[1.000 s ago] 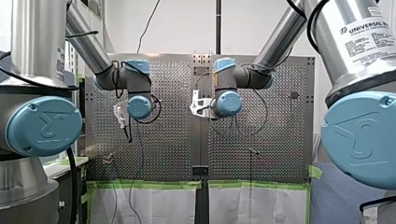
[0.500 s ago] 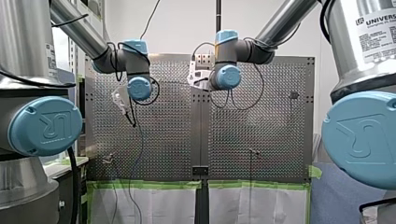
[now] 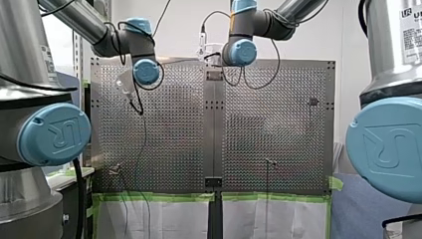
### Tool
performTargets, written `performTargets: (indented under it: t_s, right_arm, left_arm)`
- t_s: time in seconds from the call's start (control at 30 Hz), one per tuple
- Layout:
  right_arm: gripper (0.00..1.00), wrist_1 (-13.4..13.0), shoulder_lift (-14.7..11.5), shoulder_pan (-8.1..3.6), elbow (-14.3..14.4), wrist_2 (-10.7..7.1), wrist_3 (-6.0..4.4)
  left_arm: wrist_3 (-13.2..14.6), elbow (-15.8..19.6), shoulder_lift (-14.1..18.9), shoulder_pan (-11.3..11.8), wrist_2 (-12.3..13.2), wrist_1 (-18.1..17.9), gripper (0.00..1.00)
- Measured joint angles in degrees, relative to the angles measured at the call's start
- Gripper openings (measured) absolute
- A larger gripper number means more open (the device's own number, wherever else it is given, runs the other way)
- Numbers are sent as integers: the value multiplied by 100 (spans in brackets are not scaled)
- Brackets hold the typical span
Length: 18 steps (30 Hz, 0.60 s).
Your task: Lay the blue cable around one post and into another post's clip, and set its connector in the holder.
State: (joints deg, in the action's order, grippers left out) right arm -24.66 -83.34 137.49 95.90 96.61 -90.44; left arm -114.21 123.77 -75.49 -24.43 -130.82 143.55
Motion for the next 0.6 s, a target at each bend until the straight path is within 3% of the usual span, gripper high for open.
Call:
performTargets:
  t_s: [0.23,0.6]
  right_arm:
    - [0,-1,-1,94,-11,-17,29]
    - [0,20,164,225,-5,-143,40]
  left_arm:
    - [-181,-301,58,286,78,353,0]
    - [-609,-861,301,845,612,916,0]
